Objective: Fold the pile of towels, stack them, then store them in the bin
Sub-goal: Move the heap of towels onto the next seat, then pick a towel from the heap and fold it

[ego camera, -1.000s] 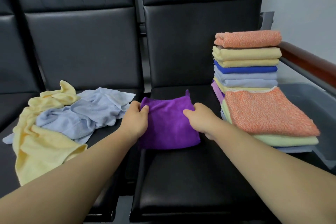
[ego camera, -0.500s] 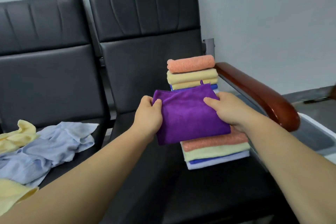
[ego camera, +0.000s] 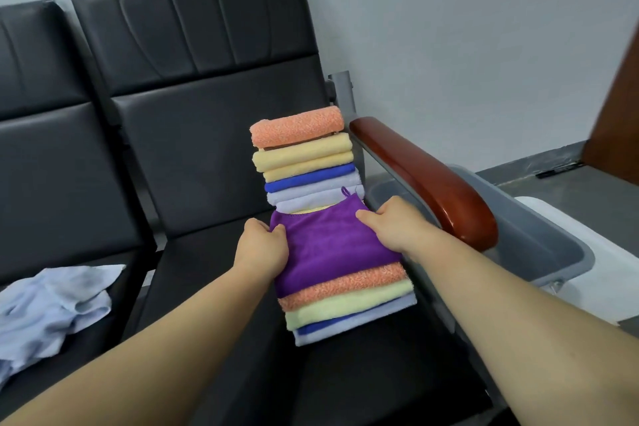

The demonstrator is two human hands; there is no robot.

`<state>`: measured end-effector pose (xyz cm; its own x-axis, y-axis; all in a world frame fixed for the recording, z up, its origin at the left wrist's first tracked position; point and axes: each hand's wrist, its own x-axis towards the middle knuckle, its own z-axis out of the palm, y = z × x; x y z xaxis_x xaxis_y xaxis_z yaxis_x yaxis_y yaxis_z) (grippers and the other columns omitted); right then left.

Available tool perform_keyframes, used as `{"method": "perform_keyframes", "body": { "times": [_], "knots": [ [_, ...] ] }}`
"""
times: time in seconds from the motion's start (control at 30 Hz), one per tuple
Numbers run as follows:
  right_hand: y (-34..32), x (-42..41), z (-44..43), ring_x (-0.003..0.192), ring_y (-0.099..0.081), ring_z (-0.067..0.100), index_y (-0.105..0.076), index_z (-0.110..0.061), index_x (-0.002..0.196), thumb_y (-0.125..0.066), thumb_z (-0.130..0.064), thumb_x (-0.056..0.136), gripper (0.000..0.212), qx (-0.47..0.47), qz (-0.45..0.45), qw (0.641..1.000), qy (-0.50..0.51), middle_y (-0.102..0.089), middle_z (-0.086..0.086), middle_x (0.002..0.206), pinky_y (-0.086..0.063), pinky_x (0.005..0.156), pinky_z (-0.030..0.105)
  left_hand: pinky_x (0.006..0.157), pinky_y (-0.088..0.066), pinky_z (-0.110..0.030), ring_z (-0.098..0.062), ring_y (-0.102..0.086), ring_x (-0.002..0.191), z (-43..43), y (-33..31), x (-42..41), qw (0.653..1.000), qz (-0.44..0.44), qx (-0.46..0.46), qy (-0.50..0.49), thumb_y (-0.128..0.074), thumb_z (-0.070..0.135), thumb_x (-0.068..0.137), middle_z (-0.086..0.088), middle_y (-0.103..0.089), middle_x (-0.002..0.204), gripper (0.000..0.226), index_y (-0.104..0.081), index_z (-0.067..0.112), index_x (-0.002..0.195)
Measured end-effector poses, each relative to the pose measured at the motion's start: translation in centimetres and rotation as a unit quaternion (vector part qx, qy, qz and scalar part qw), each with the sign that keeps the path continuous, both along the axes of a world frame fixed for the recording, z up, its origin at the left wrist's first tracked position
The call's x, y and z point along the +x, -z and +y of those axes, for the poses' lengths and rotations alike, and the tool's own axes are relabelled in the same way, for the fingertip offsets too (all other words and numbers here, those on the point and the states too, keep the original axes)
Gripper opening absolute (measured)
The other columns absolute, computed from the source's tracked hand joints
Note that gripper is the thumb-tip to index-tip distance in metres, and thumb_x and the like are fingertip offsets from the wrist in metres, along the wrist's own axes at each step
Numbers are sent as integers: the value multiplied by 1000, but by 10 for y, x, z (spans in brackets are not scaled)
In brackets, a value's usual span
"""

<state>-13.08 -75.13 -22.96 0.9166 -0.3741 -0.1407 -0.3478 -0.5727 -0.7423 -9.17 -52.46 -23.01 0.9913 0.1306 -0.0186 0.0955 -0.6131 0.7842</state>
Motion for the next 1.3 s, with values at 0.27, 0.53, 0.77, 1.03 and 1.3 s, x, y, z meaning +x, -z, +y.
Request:
{"method": "perform_keyframes", "body": {
  "times": [0.27,0.53,0.77,1.03,1.3],
  "knots": [
    [-25,-34,20,125,-56,27,-42,-14,149,-64,-54,97,69,-103,-64,992,-42,-52,8,143,-50,93,36,69,-56,-38,-22,-66,76,20,-9,-6,999,-11,27,21,-58,44,94,-3,-66,90,37,-47,15,115],
    [-38,-45,109,121,-53,18,-48,-25,137,-62,-56,96,54,-207,-121,956,-167,-53,-4,133,-51,102,40,84,-49,-33,-16,-58,111,118,-26,-37,984,-50,147,90,-65,51,92,1,-55,134,62,-41,27,145],
    [-34,-35,221,134,-48,19,-46,-24,147,-63,-48,99,56,-219,-130,922,-292,-48,-4,149,-45,108,36,89,-52,-38,-19,-63,100,246,-32,-46,973,12,226,51,-70,45,88,2,-63,114,47,-56,20,125],
    [-7,14,362,125,-52,18,-53,-28,140,-61,-43,98,45,-179,-33,896,-406,-49,-6,142,-47,100,35,75,-42,-30,-17,-53,95,405,-18,-45,971,81,214,-68,-72,46,83,1,-58,113,46,-57,23,121],
    [21,75,482,111,-60,28,-51,-21,140,-60,-44,95,51,-148,-14,915,-375,-49,1,139,-45,76,33,84,-46,-31,-21,-58,111,461,14,-24,976,45,199,-83,-71,45,88,-3,-59,128,57,-54,25,139]
  ]
}}
